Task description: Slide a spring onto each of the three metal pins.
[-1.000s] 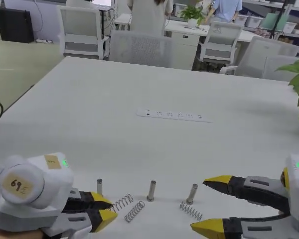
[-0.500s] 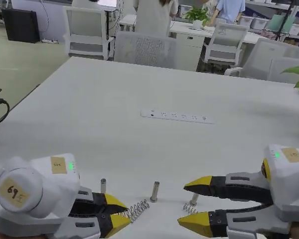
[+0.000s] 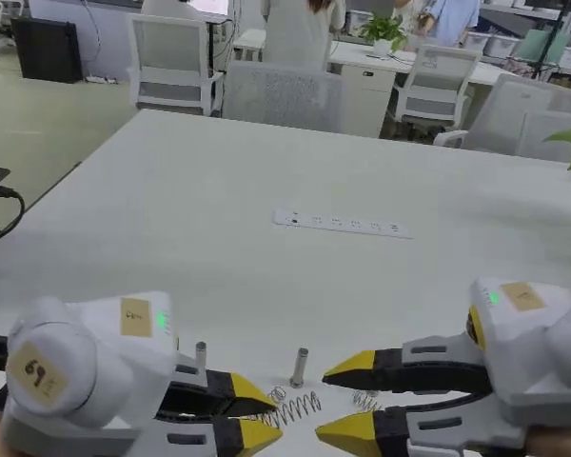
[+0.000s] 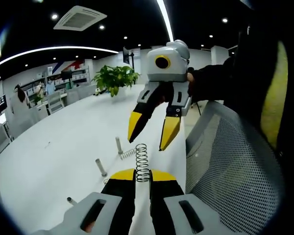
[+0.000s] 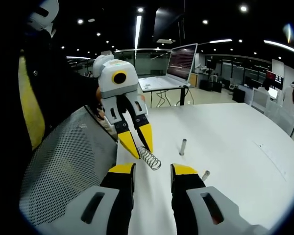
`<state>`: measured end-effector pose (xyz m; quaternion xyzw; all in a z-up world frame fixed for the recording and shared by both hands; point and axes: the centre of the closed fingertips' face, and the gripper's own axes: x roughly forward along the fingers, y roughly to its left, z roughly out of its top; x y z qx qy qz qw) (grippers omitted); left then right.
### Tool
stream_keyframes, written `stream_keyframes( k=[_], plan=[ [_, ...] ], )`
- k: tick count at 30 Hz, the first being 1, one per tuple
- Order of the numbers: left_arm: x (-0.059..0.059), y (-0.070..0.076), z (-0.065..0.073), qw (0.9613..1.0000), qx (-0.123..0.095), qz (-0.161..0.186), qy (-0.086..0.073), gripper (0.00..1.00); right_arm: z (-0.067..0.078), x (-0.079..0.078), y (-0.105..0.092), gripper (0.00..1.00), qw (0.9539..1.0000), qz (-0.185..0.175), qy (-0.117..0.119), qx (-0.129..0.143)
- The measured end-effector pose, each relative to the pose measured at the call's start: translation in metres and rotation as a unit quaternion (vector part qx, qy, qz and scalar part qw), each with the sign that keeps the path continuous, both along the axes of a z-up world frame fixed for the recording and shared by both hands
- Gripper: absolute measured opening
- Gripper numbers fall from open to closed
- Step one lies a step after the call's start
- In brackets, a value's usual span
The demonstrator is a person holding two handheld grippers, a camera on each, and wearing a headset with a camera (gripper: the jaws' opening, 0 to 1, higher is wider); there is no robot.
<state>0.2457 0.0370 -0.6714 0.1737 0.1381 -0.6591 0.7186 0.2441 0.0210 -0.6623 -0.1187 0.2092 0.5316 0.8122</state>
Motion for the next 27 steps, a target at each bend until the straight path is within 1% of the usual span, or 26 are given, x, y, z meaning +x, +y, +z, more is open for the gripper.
stream_keyframes(
  k=[3, 7, 14, 18, 23, 27],
  plan=[
    [-0.003, -0.002, 0.002, 0.9999, -0.001, -0.01, -0.007, 0.02, 0.0, -0.002, 0.002, 0.24, 1.0, 0.006, 0.005, 0.004],
    [-0.008, -0.004, 0.005, 0.9997, -0.007, -0.021, -0.012, 0.02, -0.002, -0.005, 0.003, 0.21, 0.9998, 0.012, 0.012, 0.007],
    [-0.013, -0.009, 0.009, 0.9992, -0.013, -0.033, -0.017, 0.02, -0.005, -0.011, 0.007, 0.17, 0.9994, 0.024, 0.025, 0.006],
    [-0.014, -0.01, 0.009, 0.999, -0.011, -0.038, -0.019, 0.02, -0.006, -0.013, 0.008, 0.13, 0.9993, 0.029, 0.025, 0.003],
    [-0.015, -0.009, 0.008, 0.999, -0.008, -0.039, -0.021, 0.02, -0.004, -0.015, 0.009, 0.11, 0.9991, 0.034, 0.027, -0.004],
    [-0.016, -0.009, 0.006, 0.9988, -0.001, -0.041, -0.026, 0.02, 0.001, -0.017, 0.013, 0.1, 0.9987, 0.041, 0.03, -0.003]
  ],
)
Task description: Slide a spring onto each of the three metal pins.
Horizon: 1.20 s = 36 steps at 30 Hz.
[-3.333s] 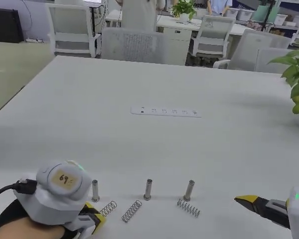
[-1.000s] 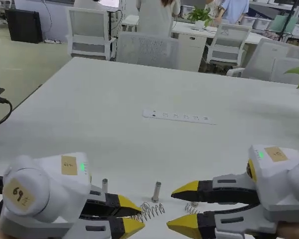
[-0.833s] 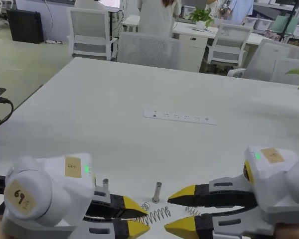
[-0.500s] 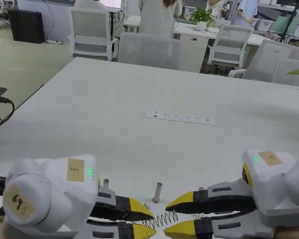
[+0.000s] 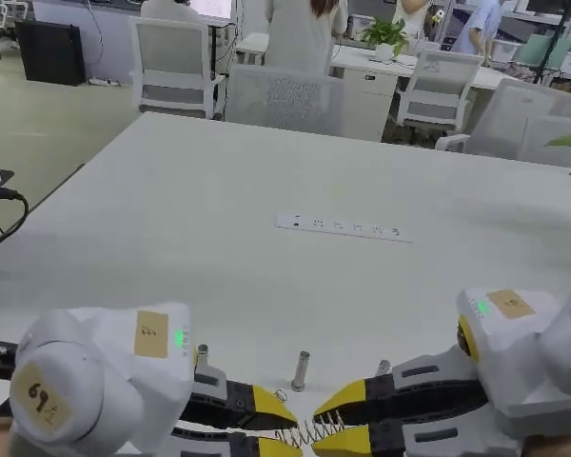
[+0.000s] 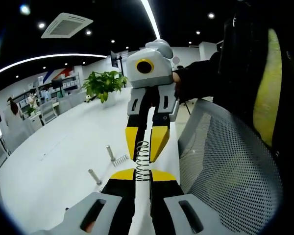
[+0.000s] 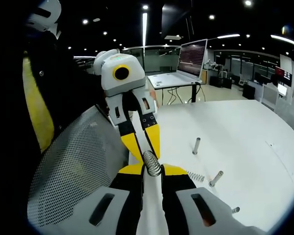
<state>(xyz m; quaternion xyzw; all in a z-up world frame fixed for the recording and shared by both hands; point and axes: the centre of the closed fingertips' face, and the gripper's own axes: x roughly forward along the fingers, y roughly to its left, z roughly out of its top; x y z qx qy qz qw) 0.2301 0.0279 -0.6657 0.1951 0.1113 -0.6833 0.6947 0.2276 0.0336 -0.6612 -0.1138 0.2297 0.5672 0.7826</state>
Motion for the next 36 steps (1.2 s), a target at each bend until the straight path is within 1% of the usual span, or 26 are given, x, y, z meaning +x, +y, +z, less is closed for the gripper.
stream_keyframes(
  k=[5, 6, 7, 9, 10, 12, 17, 18, 20, 24, 30, 33, 36],
  plan=[
    [-0.001, 0.0, -0.001, 1.0, 0.004, 0.0, -0.001, 0.02, 0.004, -0.001, 0.005, 0.1, 0.9999, 0.01, -0.003, -0.01],
    [-0.002, 0.0, -0.001, 1.0, 0.005, -0.001, -0.002, 0.02, 0.004, -0.002, 0.006, 0.09, 0.9997, 0.014, -0.002, -0.018],
    [-0.002, 0.0, -0.002, 1.0, 0.005, -0.001, -0.002, 0.02, 0.005, -0.003, 0.008, 0.09, 0.9996, 0.019, -0.003, -0.019],
    [-0.003, 0.0, -0.002, 1.0, 0.006, -0.002, -0.002, 0.02, 0.005, -0.004, 0.009, 0.09, 0.999, 0.026, -0.001, -0.036],
    [-0.003, 0.0, -0.003, 1.0, 0.007, -0.001, -0.002, 0.02, 0.003, -0.004, 0.008, 0.09, 0.9981, 0.032, -0.004, -0.053],
    [-0.003, 0.0, -0.003, 1.0, 0.008, -0.001, -0.002, 0.02, 0.004, -0.005, 0.011, 0.09, 0.9968, 0.041, -0.007, -0.069],
    [-0.002, 0.001, -0.004, 1.0, 0.008, 0.005, -0.001, 0.02, 0.003, -0.003, 0.012, 0.09, 0.9939, 0.05, -0.009, -0.098],
    [-0.002, 0.001, -0.004, 1.0, 0.008, 0.006, -0.001, 0.02, 0.002, -0.003, 0.013, 0.09, 0.992, 0.055, -0.007, -0.113],
    [-0.001, 0.0, -0.005, 1.0, 0.006, 0.008, -0.001, 0.02, 0.001, -0.002, 0.012, 0.09, 0.9894, 0.062, -0.011, -0.131],
    [0.002, 0.0, -0.005, 0.9999, 0.004, 0.016, -0.001, 0.02, 0.001, 0.001, 0.014, 0.09, 0.9854, 0.069, -0.007, -0.155],
    [0.007, 0.0, -0.003, 0.9996, -0.004, 0.028, 0.001, 0.02, 0.005, 0.006, 0.019, 0.09, 0.9811, 0.081, -0.009, -0.175],
    [0.01, 0.001, -0.002, 0.9994, -0.008, 0.035, 0.004, 0.02, 0.006, 0.009, 0.022, 0.08, 0.9807, 0.082, -0.011, -0.177],
    [0.012, 0.001, -0.002, 0.9992, -0.011, 0.039, 0.006, 0.02, 0.006, 0.009, 0.024, 0.08, 0.9818, 0.082, -0.013, -0.171]
  ],
)
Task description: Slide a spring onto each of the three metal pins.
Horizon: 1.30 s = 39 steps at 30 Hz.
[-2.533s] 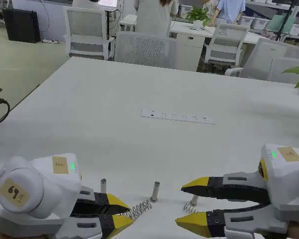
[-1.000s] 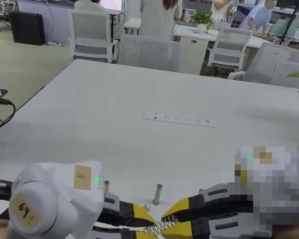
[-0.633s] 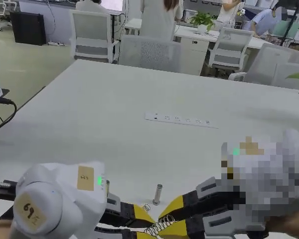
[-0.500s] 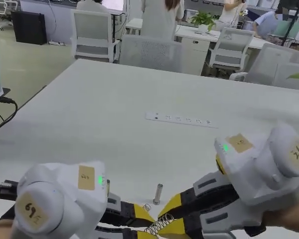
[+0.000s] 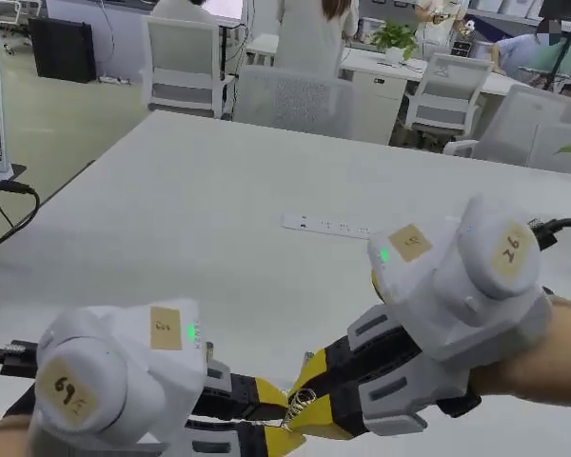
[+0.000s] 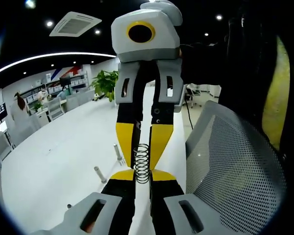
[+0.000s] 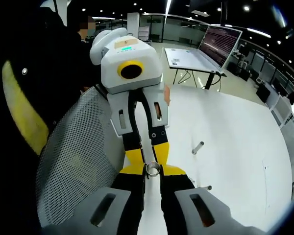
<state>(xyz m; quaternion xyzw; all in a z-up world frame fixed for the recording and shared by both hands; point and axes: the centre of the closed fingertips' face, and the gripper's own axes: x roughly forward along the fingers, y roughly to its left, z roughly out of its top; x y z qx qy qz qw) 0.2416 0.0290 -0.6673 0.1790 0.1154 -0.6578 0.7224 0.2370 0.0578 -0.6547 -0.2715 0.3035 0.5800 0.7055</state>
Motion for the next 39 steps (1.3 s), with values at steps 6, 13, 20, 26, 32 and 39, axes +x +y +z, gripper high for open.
stream_keyframes(
  k=[6, 13, 20, 26, 32, 39],
  plan=[
    [0.001, 0.0, 0.0, 0.9999, -0.007, 0.007, 0.012, 0.02, 0.001, 0.002, 0.001, 0.08, 0.9998, -0.008, 0.003, 0.016],
    [0.0, -0.001, 0.0, 0.9997, -0.01, 0.007, 0.019, 0.02, 0.001, 0.003, 0.001, 0.08, 0.9993, -0.018, 0.01, 0.033],
    [0.002, -0.001, -0.001, 0.9997, -0.012, 0.01, 0.02, 0.03, -0.001, 0.004, 0.001, 0.08, 0.9992, -0.02, 0.009, 0.033],
    [0.004, 0.003, -0.003, 0.9993, -0.01, 0.02, 0.03, 0.03, -0.002, 0.006, 0.003, 0.08, 0.9992, -0.021, 0.01, 0.032],
    [0.008, 0.01, -0.005, 0.9985, -0.012, 0.029, 0.044, 0.07, -0.002, 0.008, 0.004, 0.08, 0.9993, -0.02, 0.011, 0.031],
    [0.011, 0.016, -0.008, 0.9974, -0.015, 0.043, 0.056, 0.16, -0.001, 0.012, 0.005, 0.08, 0.9992, -0.021, 0.007, 0.032]
  ],
)
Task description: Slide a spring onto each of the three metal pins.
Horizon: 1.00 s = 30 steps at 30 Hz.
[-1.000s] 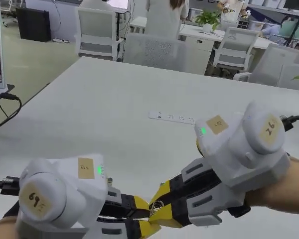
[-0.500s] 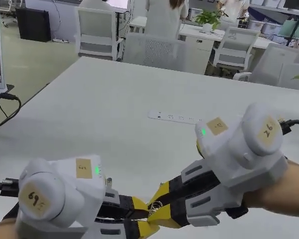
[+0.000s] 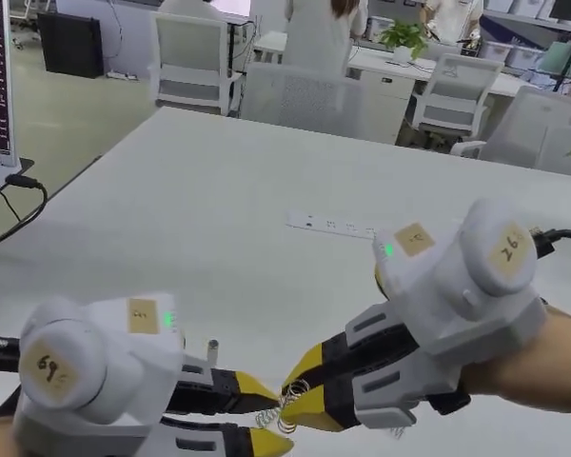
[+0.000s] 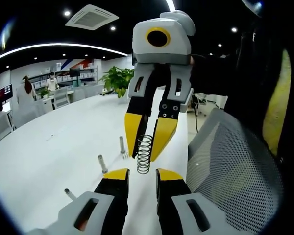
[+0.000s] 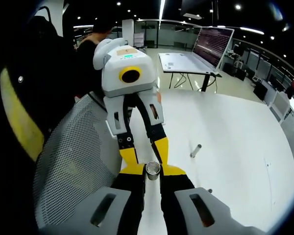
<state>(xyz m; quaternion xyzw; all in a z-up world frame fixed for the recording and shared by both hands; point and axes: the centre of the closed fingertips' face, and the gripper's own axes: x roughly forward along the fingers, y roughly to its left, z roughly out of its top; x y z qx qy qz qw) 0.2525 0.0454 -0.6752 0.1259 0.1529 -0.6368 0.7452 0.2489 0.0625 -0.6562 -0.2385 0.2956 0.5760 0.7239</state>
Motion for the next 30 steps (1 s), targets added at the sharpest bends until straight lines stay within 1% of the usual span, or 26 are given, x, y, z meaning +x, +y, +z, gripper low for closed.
stream_keyframes(
  k=[1, 3, 5, 7, 8, 10, 12, 14, 18, 21, 22, 24, 26, 27, 30],
  plan=[
    [0.001, 0.001, 0.0, 1.0, 0.0, 0.002, 0.0, 0.17, 0.0, 0.0, 0.0, 0.08, 1.0, 0.0, 0.0, 0.0],
    [0.001, 0.004, -0.001, 1.0, -0.001, 0.005, 0.008, 0.19, 0.0, 0.002, 0.0, 0.08, 1.0, -0.001, -0.001, 0.001],
    [0.004, 0.007, -0.001, 0.9999, -0.003, 0.013, 0.008, 0.22, 0.001, 0.003, 0.0, 0.08, 1.0, -0.002, -0.002, 0.002],
    [0.005, 0.01, -0.001, 0.9997, -0.006, 0.017, 0.015, 0.25, 0.002, 0.004, 0.001, 0.08, 1.0, -0.003, -0.003, 0.004],
    [0.006, 0.012, -0.002, 0.9997, -0.007, 0.021, 0.012, 0.26, 0.002, 0.005, 0.001, 0.08, 1.0, -0.004, -0.006, 0.005],
    [0.008, 0.016, -0.004, 0.9995, -0.008, 0.025, 0.015, 0.28, 0.003, 0.008, 0.002, 0.08, 0.9999, -0.006, -0.011, 0.007],
    [0.011, 0.021, -0.005, 0.9991, -0.011, 0.037, 0.017, 0.32, 0.004, 0.009, 0.002, 0.08, 0.9999, -0.007, -0.01, 0.009],
    [0.014, 0.025, -0.007, 0.9987, -0.01, 0.045, 0.02, 0.33, 0.004, 0.01, 0.003, 0.08, 0.9999, -0.007, -0.012, 0.009],
    [0.02, 0.035, -0.009, 0.9971, -0.016, 0.07, 0.023, 0.37, 0.005, 0.013, 0.005, 0.08, 0.9998, -0.006, -0.014, 0.012],
    [0.022, 0.04, -0.011, 0.9959, -0.018, 0.083, 0.03, 0.43, 0.005, 0.014, 0.006, 0.08, 0.9998, -0.006, -0.015, 0.014],
    [0.024, 0.042, -0.011, 0.9954, -0.021, 0.089, 0.03, 0.47, 0.005, 0.014, 0.006, 0.08, 0.9998, -0.006, -0.015, 0.014],
    [0.025, 0.045, -0.014, 0.9946, -0.019, 0.096, 0.033, 0.49, 0.005, 0.015, 0.006, 0.08, 0.9998, -0.005, -0.016, 0.012],
    [0.027, 0.049, -0.015, 0.9936, -0.019, 0.106, 0.031, 0.53, 0.005, 0.015, 0.007, 0.08, 0.9998, -0.004, -0.017, 0.013],
    [0.028, 0.051, -0.015, 0.9931, -0.021, 0.111, 0.033, 0.55, 0.006, 0.015, 0.007, 0.08, 0.9998, -0.004, -0.017, 0.013],
    [0.032, 0.055, -0.014, 0.9913, -0.025, 0.125, 0.033, 0.64, 0.006, 0.016, 0.008, 0.08, 0.9997, -0.004, -0.018, 0.014]
  ],
)
